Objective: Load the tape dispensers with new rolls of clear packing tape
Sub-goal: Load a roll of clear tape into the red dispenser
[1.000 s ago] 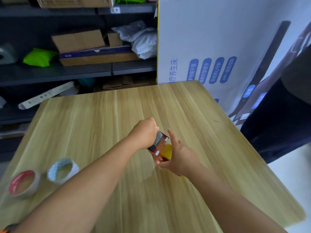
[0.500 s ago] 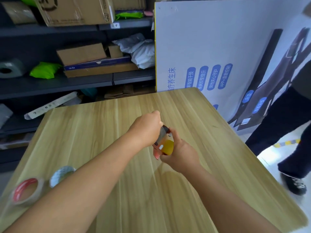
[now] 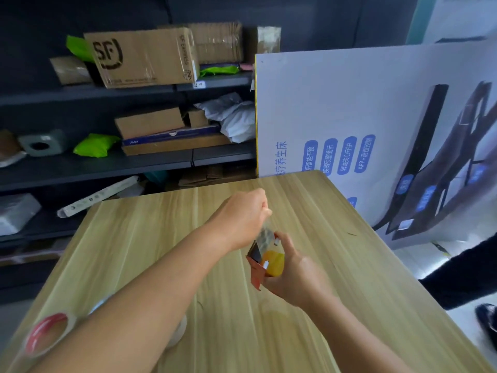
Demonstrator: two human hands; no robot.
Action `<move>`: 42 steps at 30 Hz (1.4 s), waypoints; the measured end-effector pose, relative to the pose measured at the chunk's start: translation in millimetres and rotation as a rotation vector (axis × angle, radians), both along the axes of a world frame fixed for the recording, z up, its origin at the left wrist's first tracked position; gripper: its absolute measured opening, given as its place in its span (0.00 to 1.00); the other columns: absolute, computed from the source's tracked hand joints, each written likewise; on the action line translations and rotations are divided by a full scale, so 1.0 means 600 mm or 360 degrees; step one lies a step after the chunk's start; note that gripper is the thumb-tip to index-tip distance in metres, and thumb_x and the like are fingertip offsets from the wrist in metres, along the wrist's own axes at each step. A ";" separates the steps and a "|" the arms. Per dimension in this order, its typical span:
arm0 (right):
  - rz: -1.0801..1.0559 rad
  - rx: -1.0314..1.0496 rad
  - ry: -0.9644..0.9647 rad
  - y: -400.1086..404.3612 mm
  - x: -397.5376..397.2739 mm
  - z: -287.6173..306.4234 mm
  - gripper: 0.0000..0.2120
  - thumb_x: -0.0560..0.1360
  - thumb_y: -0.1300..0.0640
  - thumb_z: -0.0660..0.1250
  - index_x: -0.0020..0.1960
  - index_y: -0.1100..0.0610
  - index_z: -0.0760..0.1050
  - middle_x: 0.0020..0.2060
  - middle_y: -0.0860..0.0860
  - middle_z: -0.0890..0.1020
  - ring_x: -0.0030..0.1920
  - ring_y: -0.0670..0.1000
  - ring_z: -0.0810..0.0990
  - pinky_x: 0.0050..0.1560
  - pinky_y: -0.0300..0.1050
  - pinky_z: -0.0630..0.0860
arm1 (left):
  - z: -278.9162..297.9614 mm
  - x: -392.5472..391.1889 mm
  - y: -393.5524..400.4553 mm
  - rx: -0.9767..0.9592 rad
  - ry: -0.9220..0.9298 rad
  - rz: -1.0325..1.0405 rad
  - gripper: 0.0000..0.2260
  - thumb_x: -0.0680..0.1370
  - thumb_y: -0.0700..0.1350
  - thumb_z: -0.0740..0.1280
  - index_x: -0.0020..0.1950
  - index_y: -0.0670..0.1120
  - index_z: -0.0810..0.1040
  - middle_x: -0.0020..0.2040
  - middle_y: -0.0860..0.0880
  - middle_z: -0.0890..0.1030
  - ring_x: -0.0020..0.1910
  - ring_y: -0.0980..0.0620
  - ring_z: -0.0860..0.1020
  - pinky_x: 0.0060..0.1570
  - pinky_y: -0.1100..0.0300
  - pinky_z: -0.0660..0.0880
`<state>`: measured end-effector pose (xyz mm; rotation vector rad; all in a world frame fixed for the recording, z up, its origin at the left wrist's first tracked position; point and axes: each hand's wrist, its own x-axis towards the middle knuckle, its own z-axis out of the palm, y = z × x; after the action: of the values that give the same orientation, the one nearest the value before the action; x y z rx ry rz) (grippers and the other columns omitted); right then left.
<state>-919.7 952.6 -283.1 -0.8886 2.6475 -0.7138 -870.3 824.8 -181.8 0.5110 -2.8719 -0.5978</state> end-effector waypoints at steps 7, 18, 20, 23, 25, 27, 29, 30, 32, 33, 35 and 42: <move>0.0018 -0.0001 -0.0150 0.008 -0.012 -0.011 0.32 0.68 0.43 0.70 0.67 0.43 0.58 0.28 0.45 0.73 0.26 0.46 0.73 0.25 0.38 0.68 | 0.057 0.003 -0.006 -0.0093 0.0146 0.0035 0.08 0.81 0.48 0.59 0.44 0.47 0.70 0.39 0.51 0.74 0.38 0.51 0.71 0.35 0.57 0.64; 0.0018 -0.0211 -0.0451 0.033 -0.021 -0.042 0.32 0.67 0.52 0.73 0.64 0.42 0.59 0.38 0.50 0.77 0.34 0.48 0.75 0.33 0.39 0.71 | 0.046 0.019 -0.043 0.0015 0.0225 0.0173 0.07 0.78 0.48 0.64 0.46 0.46 0.78 0.38 0.54 0.77 0.37 0.57 0.74 0.36 0.62 0.68; 0.0053 -0.0246 -0.0501 0.039 -0.030 -0.039 0.35 0.65 0.54 0.75 0.64 0.39 0.59 0.43 0.51 0.79 0.38 0.48 0.77 0.39 0.41 0.74 | 0.036 0.025 -0.053 0.0108 0.0242 0.0253 0.06 0.78 0.48 0.65 0.46 0.46 0.78 0.37 0.52 0.79 0.37 0.54 0.76 0.38 0.59 0.71; 0.0116 -0.0244 -0.0576 0.044 -0.038 -0.033 0.37 0.65 0.55 0.75 0.64 0.35 0.57 0.48 0.50 0.79 0.42 0.46 0.77 0.42 0.41 0.76 | 0.026 0.031 -0.067 0.0234 0.0265 0.0350 0.05 0.78 0.48 0.65 0.46 0.48 0.77 0.36 0.51 0.81 0.37 0.52 0.78 0.42 0.57 0.75; 0.0146 -0.0249 -0.0635 0.046 -0.039 -0.035 0.40 0.63 0.55 0.75 0.65 0.34 0.57 0.50 0.49 0.78 0.45 0.46 0.78 0.43 0.41 0.77 | 0.019 0.033 -0.075 0.0294 0.0264 0.0389 0.04 0.78 0.47 0.65 0.46 0.48 0.77 0.36 0.50 0.82 0.37 0.52 0.79 0.42 0.56 0.76; 0.0148 -0.0303 -0.0701 0.047 -0.041 -0.038 0.41 0.62 0.55 0.76 0.63 0.30 0.57 0.52 0.49 0.78 0.48 0.48 0.80 0.47 0.44 0.79 | 0.008 0.037 -0.085 0.0381 0.0249 0.0446 0.04 0.78 0.46 0.65 0.45 0.47 0.77 0.37 0.48 0.83 0.36 0.51 0.80 0.42 0.57 0.77; 0.0146 -0.0383 -0.0768 0.048 -0.042 -0.035 0.40 0.61 0.55 0.77 0.61 0.29 0.58 0.53 0.50 0.78 0.50 0.49 0.81 0.50 0.46 0.80 | -0.012 0.045 -0.097 0.0536 0.0227 0.0509 0.04 0.78 0.44 0.65 0.45 0.45 0.77 0.38 0.46 0.83 0.36 0.49 0.81 0.41 0.56 0.78; 0.0155 -0.0425 -0.0800 0.047 -0.043 -0.032 0.40 0.60 0.55 0.77 0.61 0.30 0.59 0.52 0.50 0.79 0.50 0.50 0.81 0.51 0.48 0.80 | -0.024 0.050 -0.102 0.0607 0.0208 0.0541 0.05 0.78 0.43 0.65 0.45 0.45 0.77 0.38 0.46 0.83 0.37 0.49 0.81 0.41 0.56 0.79; 0.0185 -0.0496 -0.0849 0.045 -0.048 -0.025 0.41 0.58 0.54 0.77 0.62 0.30 0.60 0.52 0.51 0.80 0.50 0.51 0.82 0.52 0.50 0.81 | -0.051 0.060 -0.110 0.0699 0.0150 0.0604 0.05 0.79 0.43 0.65 0.45 0.44 0.78 0.39 0.46 0.83 0.37 0.49 0.81 0.39 0.58 0.78; 0.0201 -0.0521 -0.0861 0.043 -0.049 -0.019 0.41 0.58 0.55 0.77 0.61 0.29 0.61 0.52 0.51 0.80 0.50 0.52 0.83 0.52 0.50 0.81 | -0.066 0.065 -0.112 0.0753 0.0124 0.0634 0.05 0.79 0.43 0.65 0.45 0.43 0.78 0.39 0.46 0.82 0.37 0.50 0.80 0.37 0.60 0.77; 0.0229 -0.0548 -0.0873 0.039 -0.050 -0.009 0.40 0.60 0.58 0.77 0.59 0.28 0.62 0.53 0.52 0.79 0.50 0.53 0.83 0.52 0.49 0.81 | -0.095 0.072 -0.114 0.0936 0.0104 0.0696 0.06 0.79 0.43 0.65 0.46 0.42 0.78 0.39 0.45 0.82 0.35 0.51 0.79 0.34 0.61 0.75; 0.0298 -0.0571 -0.0908 0.025 -0.038 0.003 0.39 0.64 0.62 0.77 0.56 0.27 0.62 0.53 0.51 0.78 0.51 0.52 0.83 0.54 0.49 0.80 | -0.179 0.087 -0.107 0.1352 0.0108 0.0878 0.06 0.78 0.43 0.66 0.45 0.41 0.78 0.36 0.45 0.81 0.33 0.50 0.77 0.37 0.57 0.77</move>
<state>-942.5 967.6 -281.3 -0.8434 1.9437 -1.2060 -818.0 760.4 -289.3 1.2820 -2.1185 -1.6382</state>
